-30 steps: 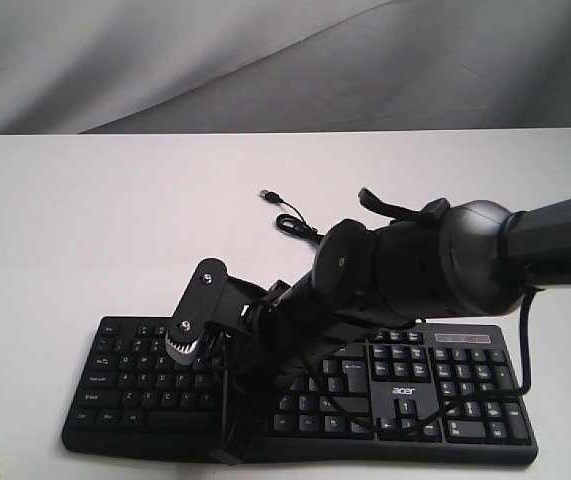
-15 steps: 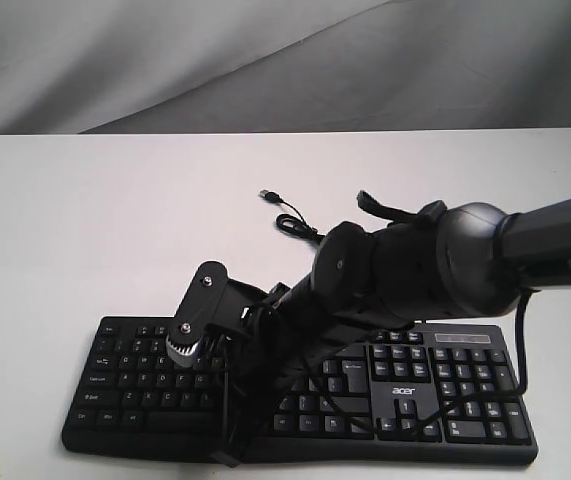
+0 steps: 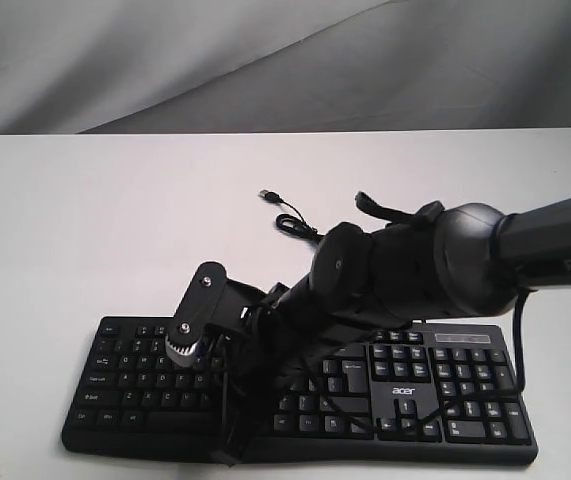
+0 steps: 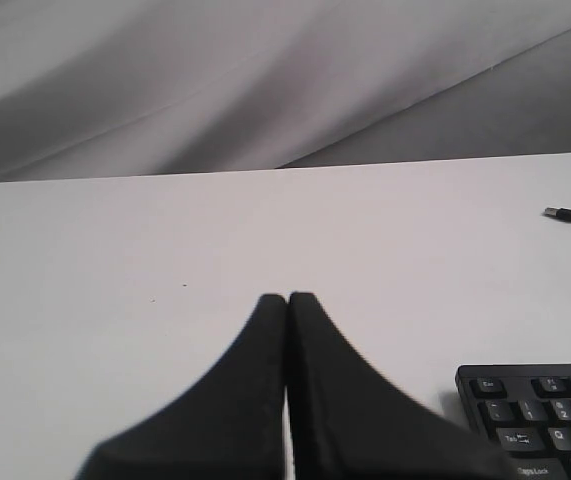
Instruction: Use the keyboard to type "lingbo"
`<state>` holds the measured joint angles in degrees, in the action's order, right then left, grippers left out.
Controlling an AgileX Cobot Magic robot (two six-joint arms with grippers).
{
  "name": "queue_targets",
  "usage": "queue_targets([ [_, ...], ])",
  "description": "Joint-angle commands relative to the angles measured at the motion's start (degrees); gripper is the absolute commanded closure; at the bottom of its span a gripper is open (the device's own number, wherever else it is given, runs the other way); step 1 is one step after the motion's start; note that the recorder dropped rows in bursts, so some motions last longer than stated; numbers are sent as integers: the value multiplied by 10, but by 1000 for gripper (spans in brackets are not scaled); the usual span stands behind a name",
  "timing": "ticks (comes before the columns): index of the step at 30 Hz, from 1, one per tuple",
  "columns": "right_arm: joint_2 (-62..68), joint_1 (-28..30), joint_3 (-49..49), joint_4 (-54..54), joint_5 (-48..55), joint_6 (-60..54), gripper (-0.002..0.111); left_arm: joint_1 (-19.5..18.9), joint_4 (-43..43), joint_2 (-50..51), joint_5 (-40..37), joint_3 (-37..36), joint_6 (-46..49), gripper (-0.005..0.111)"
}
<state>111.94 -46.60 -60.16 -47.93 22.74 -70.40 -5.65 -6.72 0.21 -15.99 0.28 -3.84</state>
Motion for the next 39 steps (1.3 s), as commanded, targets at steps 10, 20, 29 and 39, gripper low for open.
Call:
queue_targets([
  [10,23,-2,-60,-1,6,-1,108,-1,0,-2,7,-3,-1,106],
  [20,24,-2,-60,-7,0,-1,108,-1,0,-2,7,-3,-1,106],
  [29,42,-3,-60,-22,-15,-16,108,-1,0,-2,7,-3,-1,106],
  [39,45,-3,-60,-28,-16,-17,108,-1,0,-2,7,-3,-1,106],
])
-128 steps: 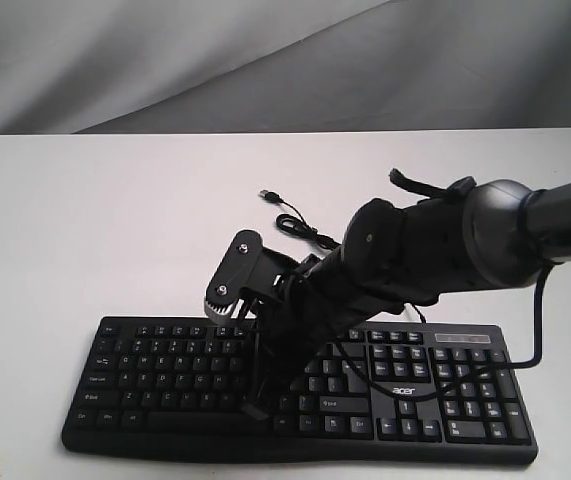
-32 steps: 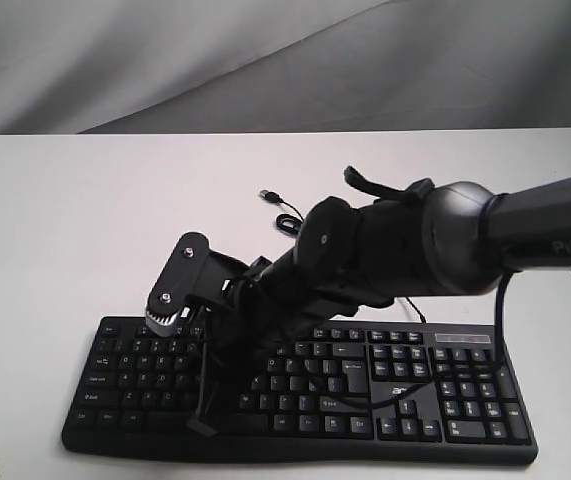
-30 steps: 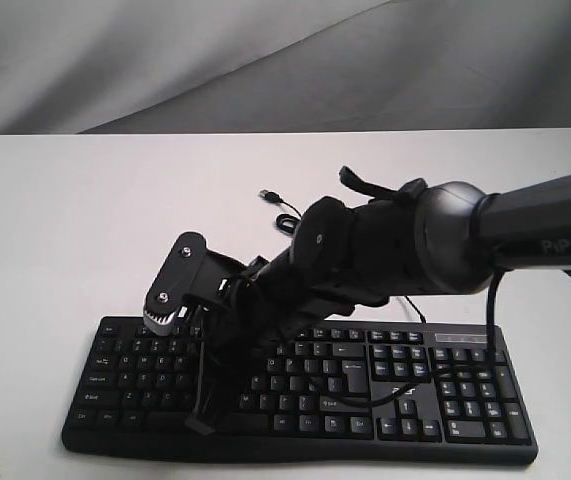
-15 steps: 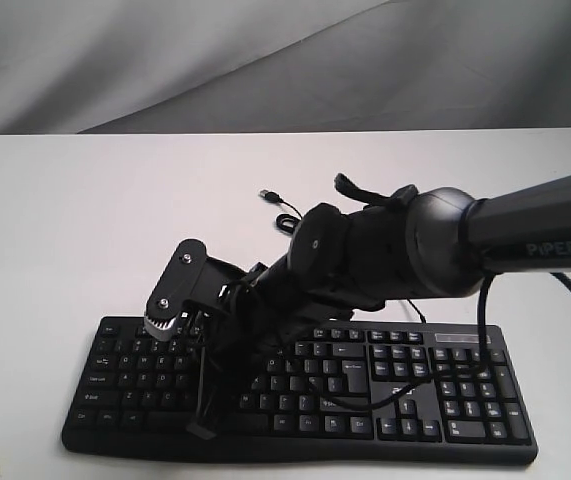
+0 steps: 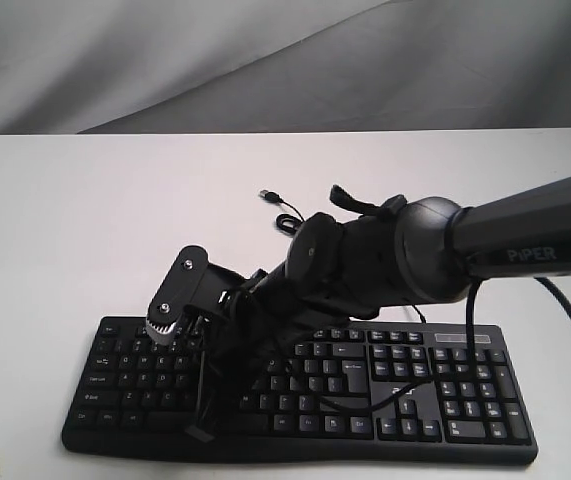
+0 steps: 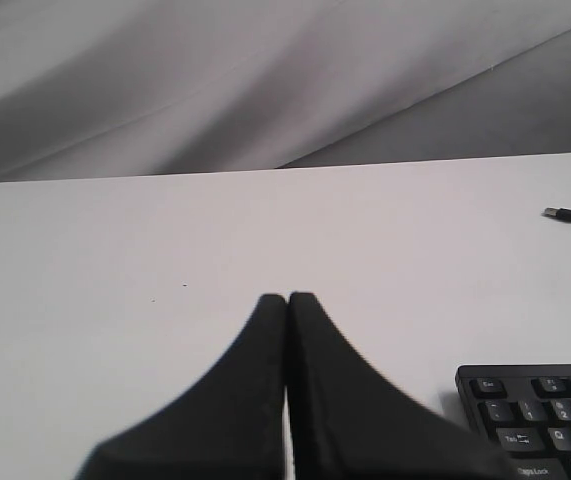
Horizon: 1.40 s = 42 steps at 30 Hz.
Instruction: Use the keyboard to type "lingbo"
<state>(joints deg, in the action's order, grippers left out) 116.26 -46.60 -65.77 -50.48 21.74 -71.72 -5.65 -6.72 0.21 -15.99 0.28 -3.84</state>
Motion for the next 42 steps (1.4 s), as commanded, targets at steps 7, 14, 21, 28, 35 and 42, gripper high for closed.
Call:
queue_targets([
  [7,0,-3,-4,-6,-4,-6,108,-1,0,-2,7,-3,-1,106],
  [14,-27,-3,-4,21,47,19,108,-1,0,-2,7,-3,-1,106],
  [21,-27,-3,0,45,59,46,108,-1,0,-2,7,-3,-1,106],
  [28,-25,-3,0,45,59,47,108,-1,0,-2,7,-3,-1,106],
  [35,-18,-3,0,42,53,46,108,-1,0,-2,7,-3,-1,106],
  [42,-18,-3,0,41,54,46,108,-1,0,-2,7,-3,-1,106],
])
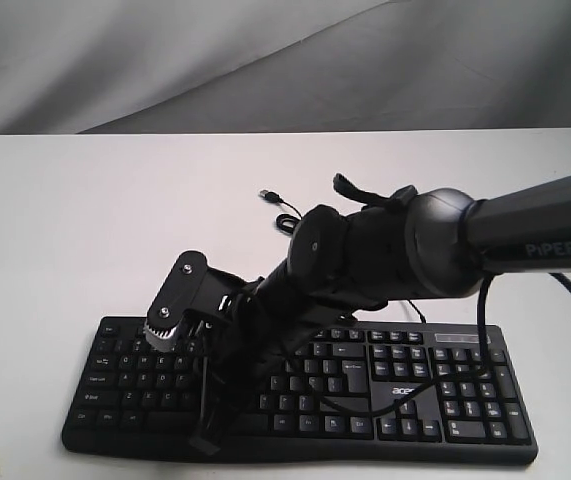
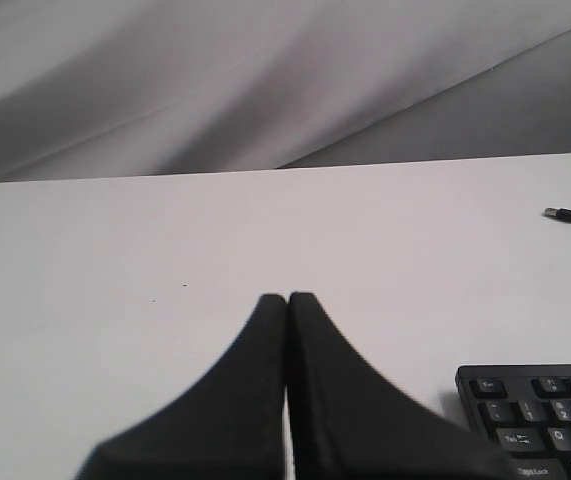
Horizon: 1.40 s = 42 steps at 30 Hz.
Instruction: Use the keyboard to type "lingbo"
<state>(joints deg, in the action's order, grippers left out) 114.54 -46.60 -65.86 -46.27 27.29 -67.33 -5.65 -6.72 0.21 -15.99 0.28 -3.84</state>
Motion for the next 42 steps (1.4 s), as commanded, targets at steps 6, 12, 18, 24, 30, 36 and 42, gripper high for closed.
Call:
queue_targets([
  [6,0,-3,1,-1,-1,2,108,-1,0,-2,7,-3,-1,106],
  [12,17,-3,1,-6,-7,-2,108,-1,0,-2,7,-3,-1,106],
  [18,-1,-3,1,4,-6,-2,108,-1,0,-2,7,-3,-1,106],
  [24,-37,4,1,45,-12,12,108,-1,0,-2,7,-3,-1,106],
  [30,-43,41,1,96,18,48,108,-1,0,-2,7,-3,-1,106],
  [36,-41,72,20,105,23,48,108,-1,0,-2,7,-3,-1,106],
  [42,-43,82,34,102,19,48,108,-1,0,-2,7,-3,-1,106],
])
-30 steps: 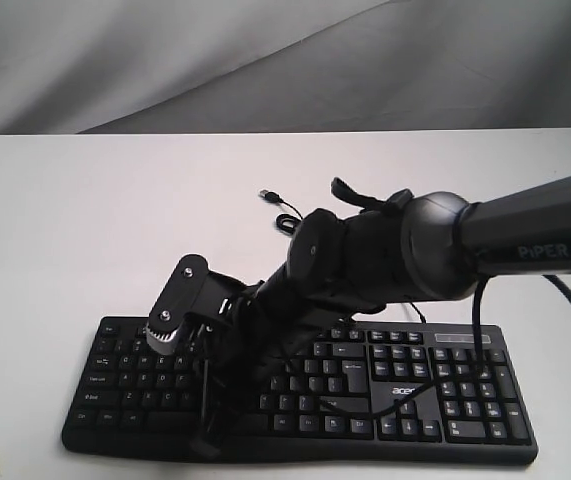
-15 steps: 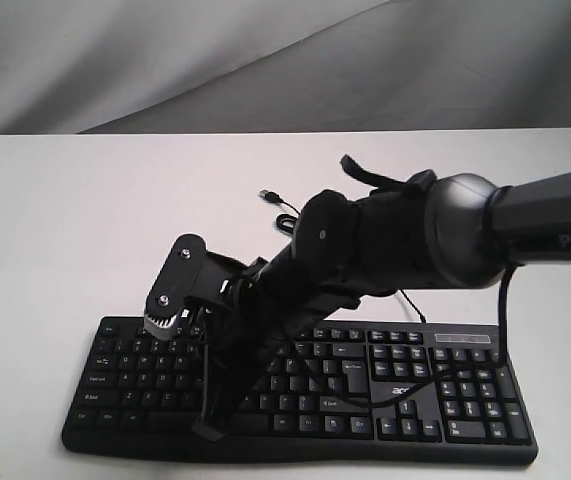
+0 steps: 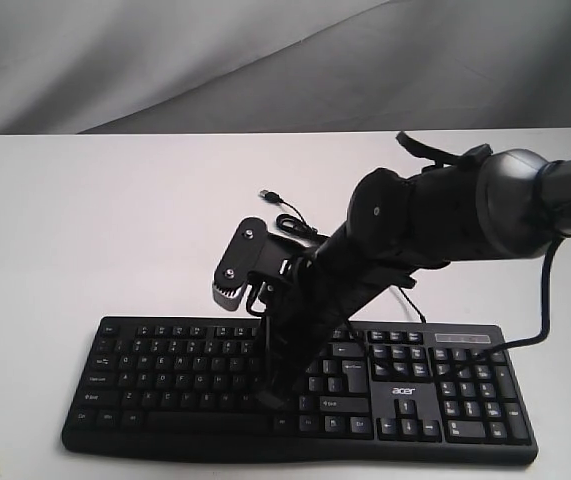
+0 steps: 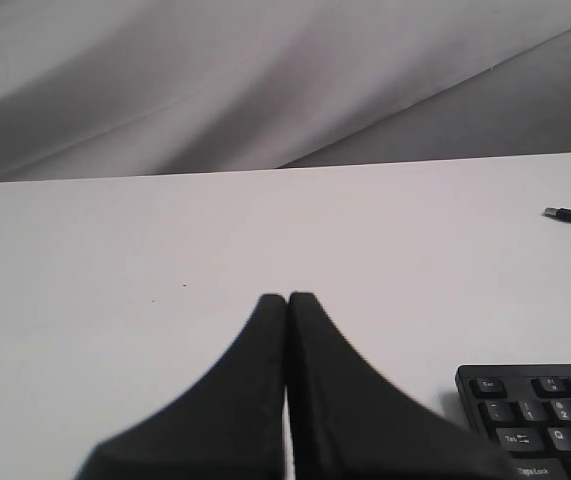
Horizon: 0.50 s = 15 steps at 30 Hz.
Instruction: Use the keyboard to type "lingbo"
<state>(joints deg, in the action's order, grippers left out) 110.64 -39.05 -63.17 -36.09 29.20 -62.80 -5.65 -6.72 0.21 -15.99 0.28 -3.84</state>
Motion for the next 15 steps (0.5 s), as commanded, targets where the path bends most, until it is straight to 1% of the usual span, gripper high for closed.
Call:
queue_targets([
  [1,-4,6,7,-1,0,3,108,-1,0,-2,7,-3,-1,106],
  [15,-2,6,12,-2,-16,3,108,-1,0,-2,7,-3,-1,106],
])
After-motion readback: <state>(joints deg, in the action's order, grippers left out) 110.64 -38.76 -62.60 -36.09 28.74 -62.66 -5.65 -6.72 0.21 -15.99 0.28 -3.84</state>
